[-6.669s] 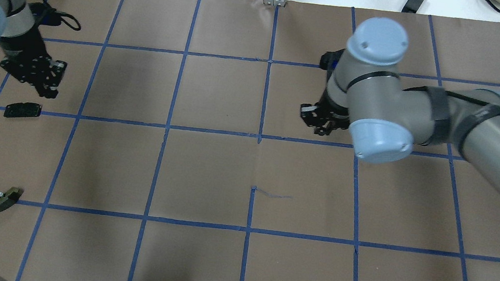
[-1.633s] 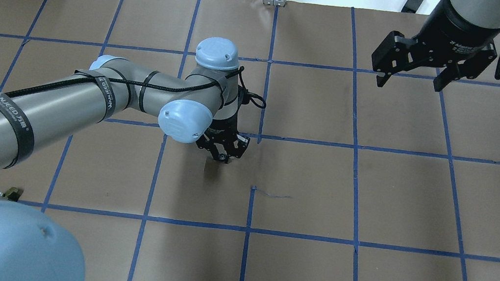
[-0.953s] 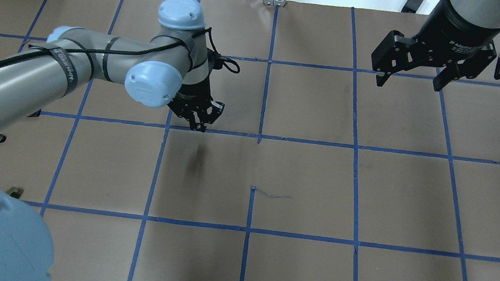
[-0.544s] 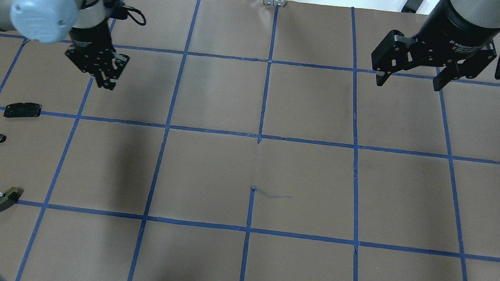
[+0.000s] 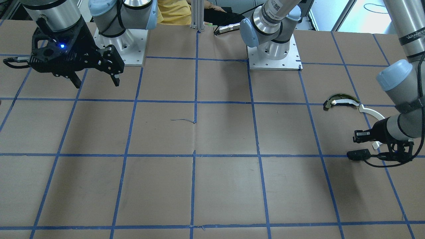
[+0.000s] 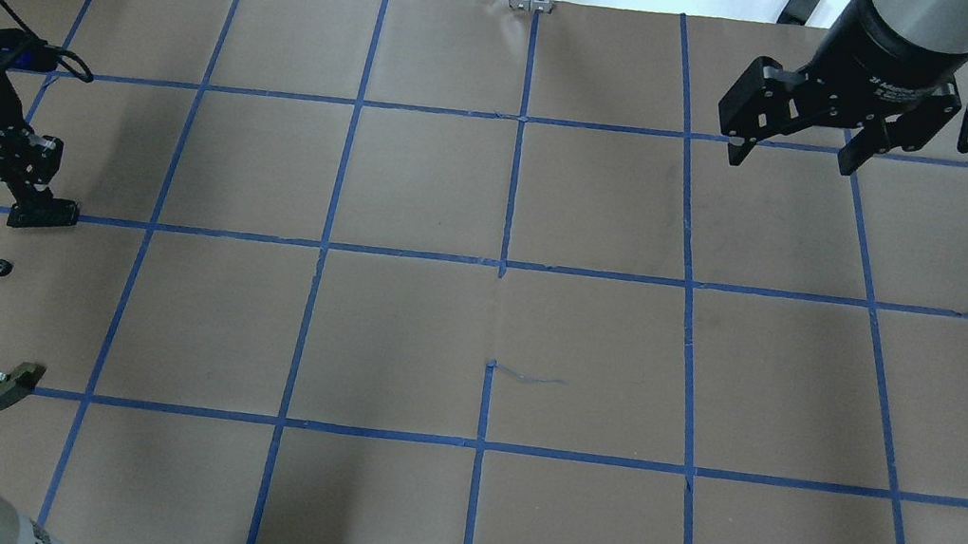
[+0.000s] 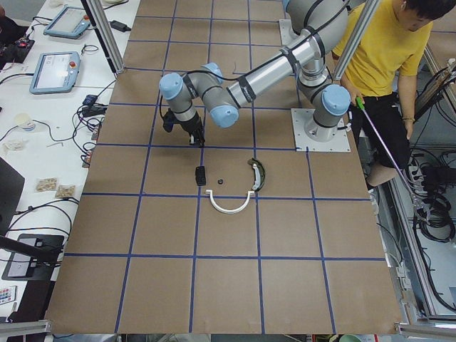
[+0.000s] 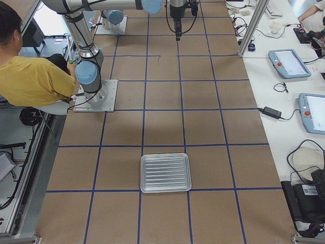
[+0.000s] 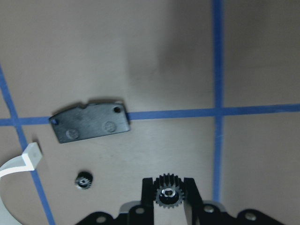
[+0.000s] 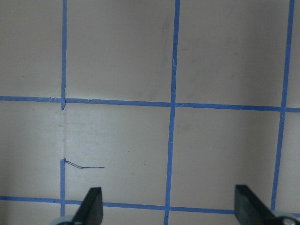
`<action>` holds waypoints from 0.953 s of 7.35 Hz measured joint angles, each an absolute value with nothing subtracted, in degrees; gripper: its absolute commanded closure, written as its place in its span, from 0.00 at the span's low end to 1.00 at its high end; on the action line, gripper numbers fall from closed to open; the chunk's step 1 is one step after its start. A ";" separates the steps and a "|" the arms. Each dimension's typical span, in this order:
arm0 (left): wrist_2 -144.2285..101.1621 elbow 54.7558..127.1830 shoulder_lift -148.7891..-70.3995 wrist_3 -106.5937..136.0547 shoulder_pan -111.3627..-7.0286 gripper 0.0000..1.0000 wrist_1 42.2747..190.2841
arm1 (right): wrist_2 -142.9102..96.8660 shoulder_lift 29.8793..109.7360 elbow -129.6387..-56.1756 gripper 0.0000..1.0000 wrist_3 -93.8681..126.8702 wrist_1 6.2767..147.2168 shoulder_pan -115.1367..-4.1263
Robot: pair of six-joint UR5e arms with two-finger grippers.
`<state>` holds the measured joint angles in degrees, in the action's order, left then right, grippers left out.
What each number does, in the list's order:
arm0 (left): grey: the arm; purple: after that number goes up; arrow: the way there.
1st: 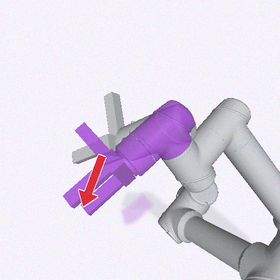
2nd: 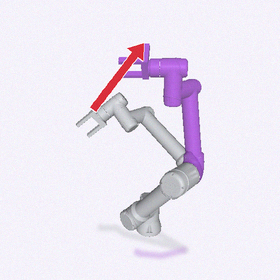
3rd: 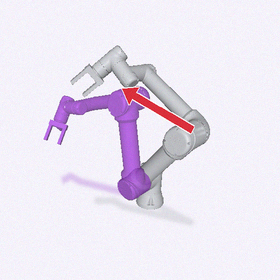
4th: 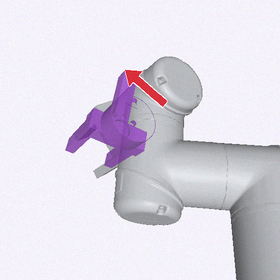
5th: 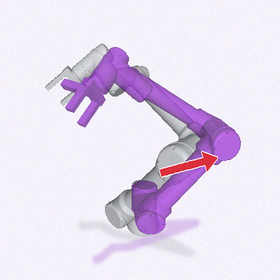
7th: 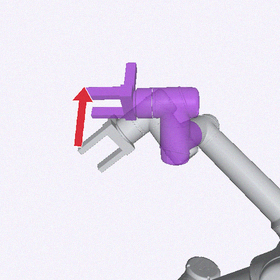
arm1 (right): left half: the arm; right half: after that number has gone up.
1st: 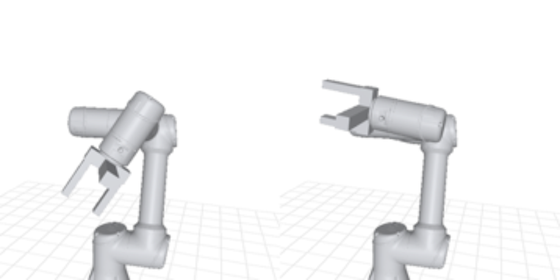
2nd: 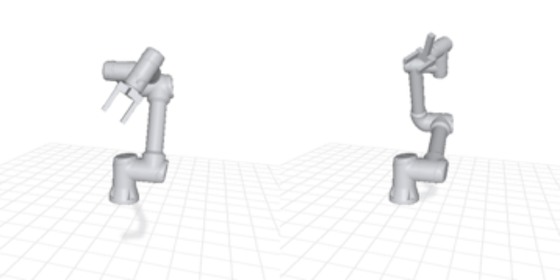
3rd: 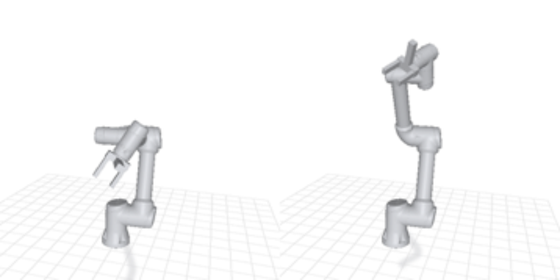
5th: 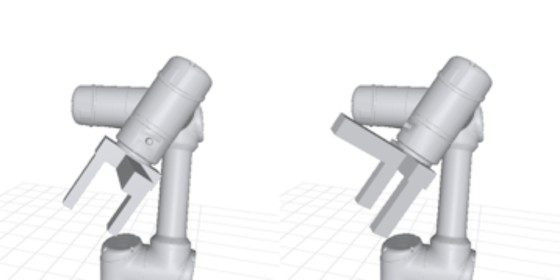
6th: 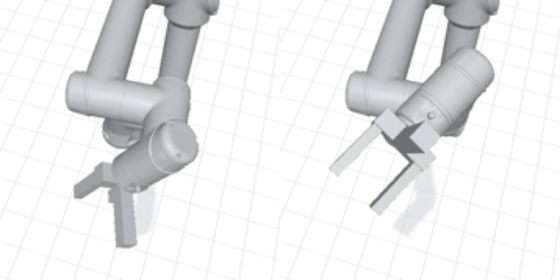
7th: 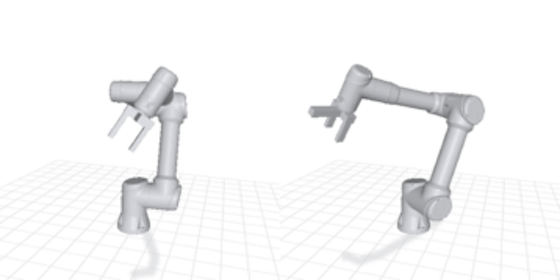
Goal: Place bearing gear from tray to pile
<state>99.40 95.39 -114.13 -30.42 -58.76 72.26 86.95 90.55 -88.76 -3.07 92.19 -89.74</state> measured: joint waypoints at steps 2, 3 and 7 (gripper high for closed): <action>100.48 98.52 -115.65 -30.76 -56.58 1.00 69.05 | 86.94 90.54 -88.77 0.00 -3.08 92.20 -89.74; 102.53 99.06 -116.00 -30.58 -56.25 1.00 68.74 | 86.96 90.50 -88.77 0.00 -3.08 92.20 -89.74; 105.31 99.47 -116.95 -30.43 -56.02 1.00 68.62 | 86.96 90.52 -88.77 0.00 -3.08 92.17 -89.74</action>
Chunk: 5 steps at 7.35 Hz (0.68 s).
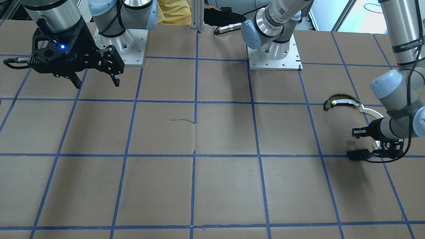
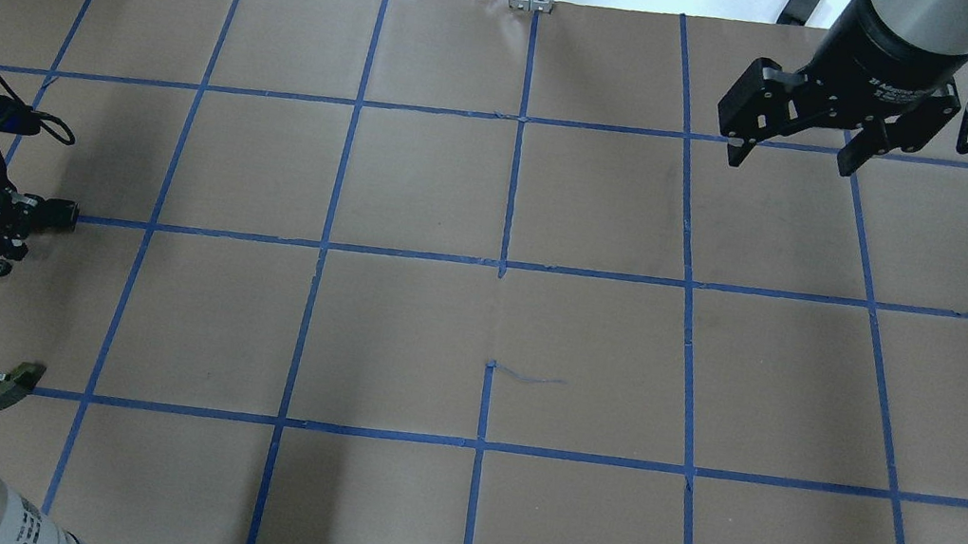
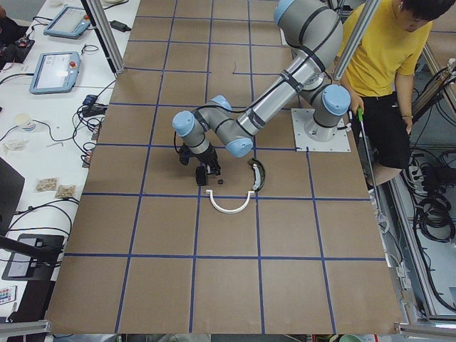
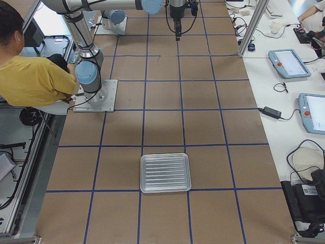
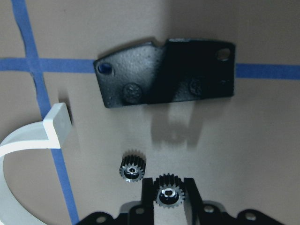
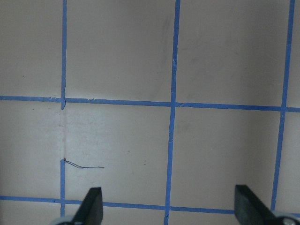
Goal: Place bearing gear from tray to pile
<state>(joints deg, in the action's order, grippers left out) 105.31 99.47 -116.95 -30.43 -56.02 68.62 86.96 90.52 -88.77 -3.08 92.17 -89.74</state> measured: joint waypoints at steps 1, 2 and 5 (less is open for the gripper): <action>105.35 99.48 -117.28 -30.45 -56.00 1.00 68.58 | 86.96 90.53 -88.77 0.00 -3.06 92.17 -89.74; 105.52 99.49 -117.47 -30.43 -55.99 1.00 68.57 | 86.99 90.53 -88.77 0.00 -3.02 92.14 -89.74; 107.82 99.49 -117.81 -30.32 -55.99 1.00 68.61 | 86.99 90.50 -88.77 0.00 -3.07 92.12 -89.74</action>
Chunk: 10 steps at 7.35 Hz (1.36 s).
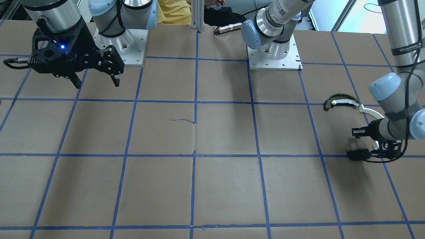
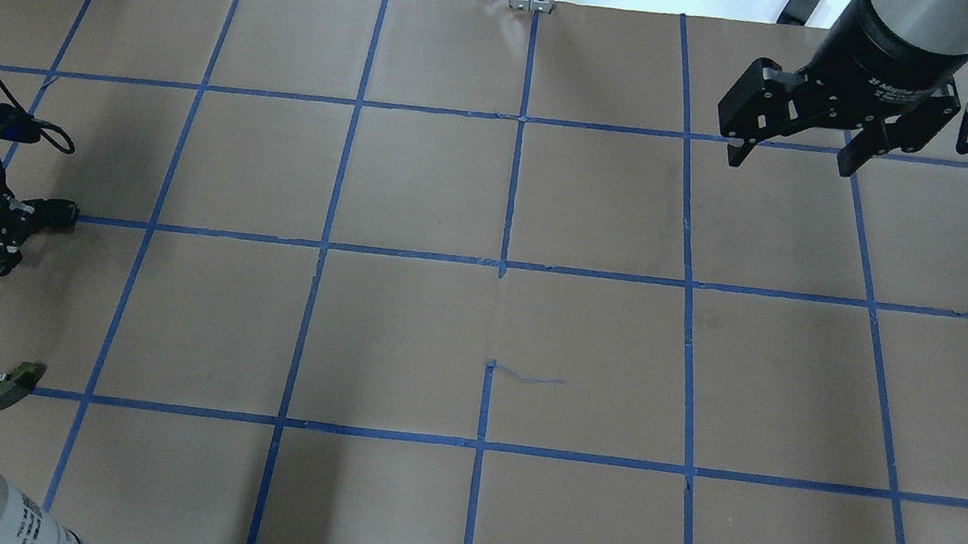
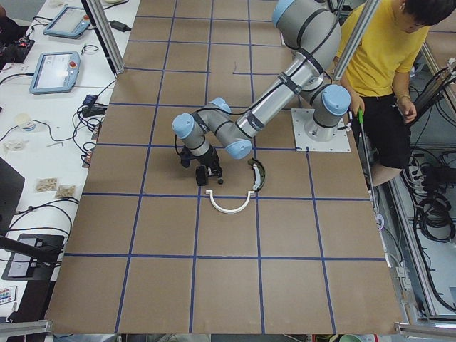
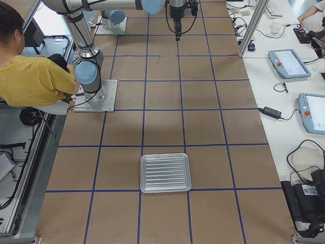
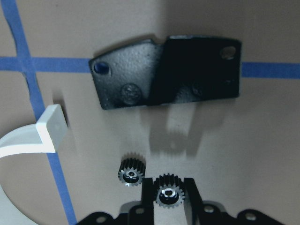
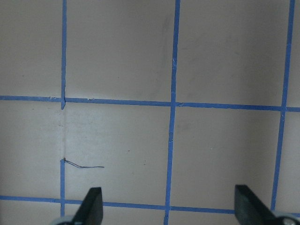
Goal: Place bearing gear from tray to pile
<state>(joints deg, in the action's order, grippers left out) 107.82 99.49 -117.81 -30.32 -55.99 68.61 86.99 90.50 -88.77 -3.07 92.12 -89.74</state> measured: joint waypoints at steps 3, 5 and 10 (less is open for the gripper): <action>108.08 99.39 -118.79 -30.32 -55.99 0.15 68.48 | 86.97 90.53 -88.77 0.00 -3.06 92.12 -89.74; 108.16 99.34 -118.89 -30.31 -55.99 0.08 68.52 | 86.95 90.53 -88.82 0.00 -3.04 92.11 -89.74; 99.80 94.93 -114.97 -27.51 -60.14 0.00 72.46 | 86.78 90.65 -89.62 0.00 -2.99 92.20 -89.74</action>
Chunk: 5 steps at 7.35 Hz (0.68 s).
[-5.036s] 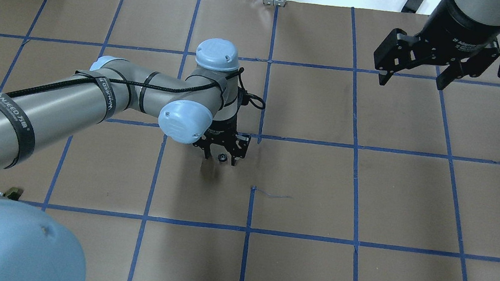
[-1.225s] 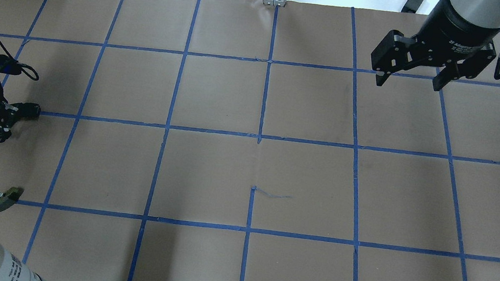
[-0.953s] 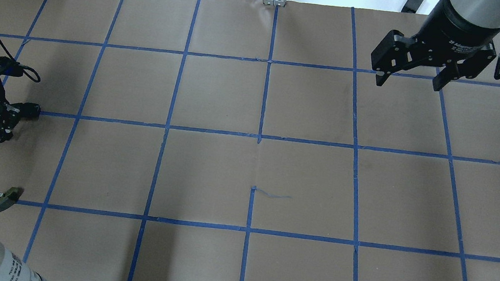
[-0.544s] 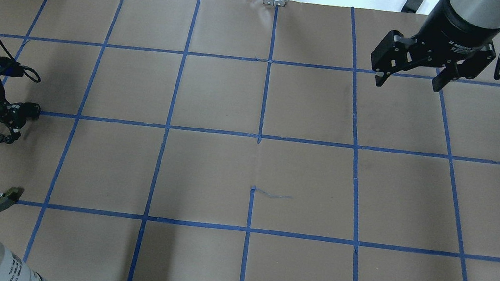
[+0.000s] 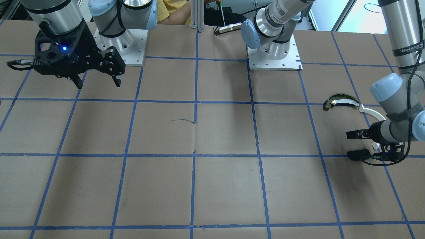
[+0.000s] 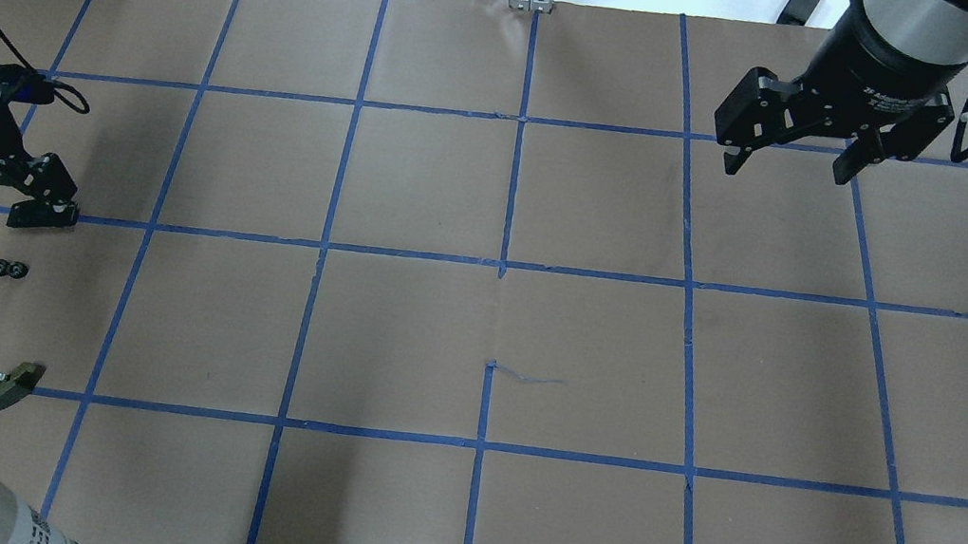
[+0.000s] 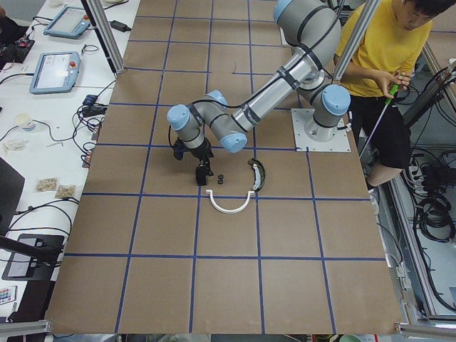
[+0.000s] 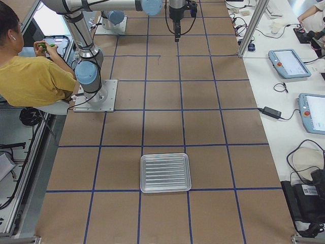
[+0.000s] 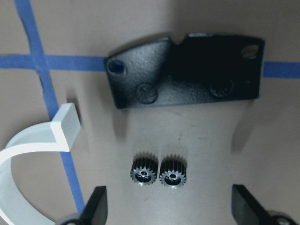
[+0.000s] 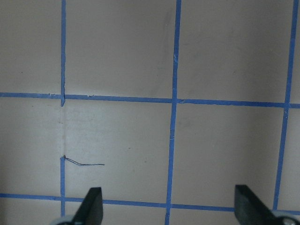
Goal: Place bearing gear from tray to pile
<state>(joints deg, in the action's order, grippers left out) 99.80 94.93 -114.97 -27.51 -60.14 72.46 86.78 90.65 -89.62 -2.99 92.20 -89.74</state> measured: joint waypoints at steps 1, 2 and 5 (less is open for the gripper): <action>97.62 93.09 -112.89 -26.78 -62.32 0.00 74.35 | 86.76 90.66 -89.64 0.00 -2.99 92.22 -89.74; 95.59 90.84 -110.13 -25.94 -65.60 0.00 76.94 | 86.75 90.66 -89.64 0.00 -2.99 92.23 -89.73; 93.07 87.83 -100.44 -19.10 -73.68 0.00 82.79 | 86.75 90.63 -89.65 0.00 -3.06 92.20 -89.73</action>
<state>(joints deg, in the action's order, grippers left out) 93.07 87.83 -100.44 -19.10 -73.68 82.79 86.75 90.63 -89.65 -3.06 92.20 -89.73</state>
